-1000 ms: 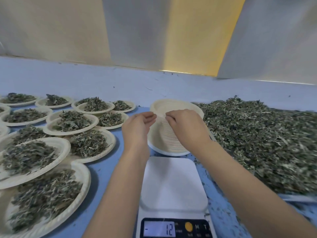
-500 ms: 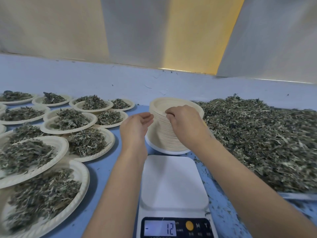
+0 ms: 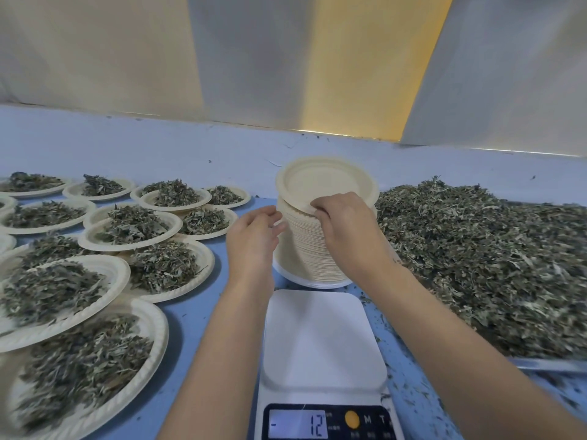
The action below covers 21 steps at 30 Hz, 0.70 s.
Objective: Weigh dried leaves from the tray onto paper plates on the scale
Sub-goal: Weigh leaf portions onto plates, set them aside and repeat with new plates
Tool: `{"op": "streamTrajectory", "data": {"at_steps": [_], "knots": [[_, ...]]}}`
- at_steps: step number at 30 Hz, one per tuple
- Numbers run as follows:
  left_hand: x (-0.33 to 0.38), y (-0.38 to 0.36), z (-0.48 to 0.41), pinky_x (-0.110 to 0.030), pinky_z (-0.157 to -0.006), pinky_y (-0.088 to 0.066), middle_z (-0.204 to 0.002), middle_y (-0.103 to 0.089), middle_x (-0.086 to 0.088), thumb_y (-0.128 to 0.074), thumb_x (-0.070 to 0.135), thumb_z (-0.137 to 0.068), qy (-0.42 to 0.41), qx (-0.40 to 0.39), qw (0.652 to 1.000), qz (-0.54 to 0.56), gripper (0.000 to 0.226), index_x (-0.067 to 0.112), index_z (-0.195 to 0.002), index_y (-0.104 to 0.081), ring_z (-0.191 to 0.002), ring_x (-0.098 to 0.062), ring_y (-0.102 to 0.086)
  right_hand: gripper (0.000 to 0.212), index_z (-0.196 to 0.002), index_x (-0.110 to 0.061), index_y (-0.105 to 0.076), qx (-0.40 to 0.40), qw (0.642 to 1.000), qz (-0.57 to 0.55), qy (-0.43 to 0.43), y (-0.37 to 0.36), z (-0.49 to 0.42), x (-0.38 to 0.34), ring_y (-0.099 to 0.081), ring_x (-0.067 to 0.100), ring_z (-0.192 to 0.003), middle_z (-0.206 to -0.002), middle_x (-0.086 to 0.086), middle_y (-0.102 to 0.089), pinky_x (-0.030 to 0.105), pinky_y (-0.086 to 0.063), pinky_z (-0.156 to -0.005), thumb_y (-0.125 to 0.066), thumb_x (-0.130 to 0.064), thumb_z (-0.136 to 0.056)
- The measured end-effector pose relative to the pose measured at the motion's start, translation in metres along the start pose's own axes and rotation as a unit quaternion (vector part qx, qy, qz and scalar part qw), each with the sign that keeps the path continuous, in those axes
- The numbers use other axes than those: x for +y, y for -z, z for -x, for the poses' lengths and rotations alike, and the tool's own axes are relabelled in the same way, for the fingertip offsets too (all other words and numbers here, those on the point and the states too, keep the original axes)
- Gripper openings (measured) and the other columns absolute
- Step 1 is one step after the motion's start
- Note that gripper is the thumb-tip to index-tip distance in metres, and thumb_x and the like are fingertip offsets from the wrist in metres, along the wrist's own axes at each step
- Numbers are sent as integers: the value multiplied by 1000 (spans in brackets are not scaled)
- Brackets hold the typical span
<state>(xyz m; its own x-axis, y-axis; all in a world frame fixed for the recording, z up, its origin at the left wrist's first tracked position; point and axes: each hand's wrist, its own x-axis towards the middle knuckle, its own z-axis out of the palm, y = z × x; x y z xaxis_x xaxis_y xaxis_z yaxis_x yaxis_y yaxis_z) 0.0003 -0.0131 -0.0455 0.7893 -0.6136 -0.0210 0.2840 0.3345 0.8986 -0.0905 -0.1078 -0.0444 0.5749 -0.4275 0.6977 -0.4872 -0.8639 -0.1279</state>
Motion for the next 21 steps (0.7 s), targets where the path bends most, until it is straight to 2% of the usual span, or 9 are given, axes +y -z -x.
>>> {"op": "streamTrajectory", "data": {"at_steps": [2, 4, 7, 10, 13, 16, 18, 19, 21], "knots": [[0, 0, 0, -19, -75, -52, -100, -67, -2, -47, 8, -95, -17, -12, 1000, -5, 19, 12, -109, -59, -85, -12, -67, 23, -109, 2, -66, 21, 999, -21, 24, 1, 4, -5, -55, 35, -98, -100, 16, -67, 28, -32, -81, -51, 4, -91], [1, 0, 1, -16, -66, -54, -94, -69, -1, -51, 14, -95, -31, -33, 999, -14, 12, 14, -100, -61, -79, -11, -69, 22, -102, 6, -68, 39, 997, -29, 56, 1, 9, -11, -60, 37, -91, -92, 18, -68, 29, -35, -82, -58, 10, -82], [1, 0, 2, -14, -53, -47, -67, -68, 6, -57, 21, -93, -66, -18, 996, -57, 19, 15, -75, -60, -59, -4, -66, 18, -94, 7, -69, 67, 991, -27, 116, 0, 17, -18, -63, 36, -81, -84, 17, -68, 34, -40, -94, -62, 10, -78], [2, 2, 0, -13, -47, -40, -41, -51, 13, -60, 17, -90, -89, 13, 992, -92, 25, 14, -65, -58, -39, -1, -49, 13, -92, 2, -71, 82, 985, -36, 145, 1, 24, -21, -66, 30, -87, -86, 11, -70, 43, -38, -105, -65, 2, -81], [5, 4, -1, -21, -51, -38, -37, -45, 11, -62, 17, -88, -80, 14, 991, -106, 21, 8, -70, -59, -45, -10, -43, 24, -105, 1, -69, 103, 987, -115, 51, 8, 26, -24, -56, 27, -118, -116, 10, -66, 39, -19, -117, -61, -12, -86], [7, 5, -1, -27, -57, -33, -41, -42, 8, -61, 14, -87, -74, 3, 991, -107, 13, 1, -87, -63, -59, -18, -39, 39, -131, -4, -53, 161, 966, -179, -91, 17, 22, -20, -30, 19, -140, -147, 7, -40, 27, -6, -118, -51, -11, -93], [10, 6, 0, -25, -55, -35, -51, -51, 4, -58, 12, -86, -81, -6, 988, -130, 20, -1, -100, -64, -54, -16, -44, 47, -142, -11, -41, 183, 939, -224, -183, 24, 20, -11, -24, 12, -141, -153, 1, -31, 13, -10, -112, -48, -12, -96], [12, 5, 2, -22, -54, -38, -55, -57, 5, -57, 11, -86, -88, -12, 986, -141, 25, 8, -109, -65, -50, -13, -49, 48, -143, -14, -39, 187, 920, -258, -226, 27, 19, -6, -28, 9, -139, -151, -2, -34, 12, -15, -110, -47, -13, -96], [14, 5, 5, -22, -56, -43, -52, -62, 11, -54, 11, -85, -104, -27, 982, -158, 42, 28, -123, -58, -45, -4, -54, 43, -138, -20, -47, 182, 875, -348, -284, 34, 20, 1, -46, 7, -126, -137, -7, -51, 24, -34, -108, -50, -14, -95]]}}
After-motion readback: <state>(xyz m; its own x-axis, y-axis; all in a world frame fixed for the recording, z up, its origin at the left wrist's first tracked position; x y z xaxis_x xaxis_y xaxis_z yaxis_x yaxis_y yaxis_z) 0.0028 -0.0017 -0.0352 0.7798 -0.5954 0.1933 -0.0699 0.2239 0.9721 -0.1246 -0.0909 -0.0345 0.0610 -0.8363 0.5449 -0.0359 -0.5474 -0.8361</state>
